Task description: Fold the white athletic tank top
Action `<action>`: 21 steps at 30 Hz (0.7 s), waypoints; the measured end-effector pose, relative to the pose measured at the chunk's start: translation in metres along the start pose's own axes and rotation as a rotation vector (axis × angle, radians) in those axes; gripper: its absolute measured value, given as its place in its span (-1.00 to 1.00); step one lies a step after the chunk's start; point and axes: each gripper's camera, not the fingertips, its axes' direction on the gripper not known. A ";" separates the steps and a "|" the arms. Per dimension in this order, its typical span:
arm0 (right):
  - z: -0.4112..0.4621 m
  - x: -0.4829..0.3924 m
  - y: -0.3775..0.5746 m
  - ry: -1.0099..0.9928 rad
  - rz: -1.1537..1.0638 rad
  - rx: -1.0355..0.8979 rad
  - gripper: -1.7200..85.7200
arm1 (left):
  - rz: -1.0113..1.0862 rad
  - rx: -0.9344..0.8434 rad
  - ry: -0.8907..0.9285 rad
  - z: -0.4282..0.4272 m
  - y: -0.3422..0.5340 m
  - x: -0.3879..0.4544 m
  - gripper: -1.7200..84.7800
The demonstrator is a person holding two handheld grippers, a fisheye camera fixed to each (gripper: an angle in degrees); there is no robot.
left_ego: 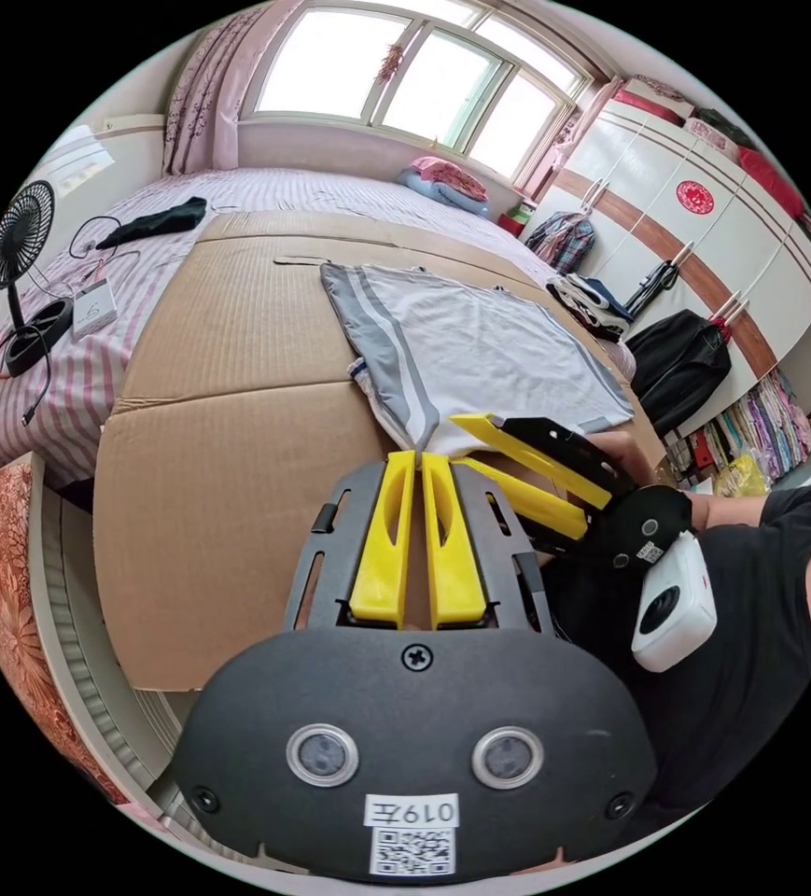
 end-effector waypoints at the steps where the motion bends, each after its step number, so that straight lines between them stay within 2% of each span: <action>1: -0.002 -0.005 -0.002 0.016 -0.011 0.009 -0.80 | -0.004 -0.003 0.001 0.000 -0.002 -0.005 -0.94; 7: 0.018 -0.021 -0.022 -0.002 -0.058 -0.057 -0.73 | -0.005 -0.008 0.030 -0.001 -0.015 -0.032 -0.92; 15: 0.030 -0.034 -0.036 0.087 -0.067 -0.072 -0.96 | -0.032 0.000 0.077 -0.007 -0.039 -0.075 -0.85; 18: 0.028 -0.014 -0.033 0.031 0.037 -0.048 -0.98 | -0.127 0.026 0.088 -0.011 -0.050 -0.103 -0.74; 21: 0.026 0.023 -0.026 -0.045 0.184 -0.027 -0.98 | -0.235 0.157 0.251 -0.018 -0.062 -0.145 -0.66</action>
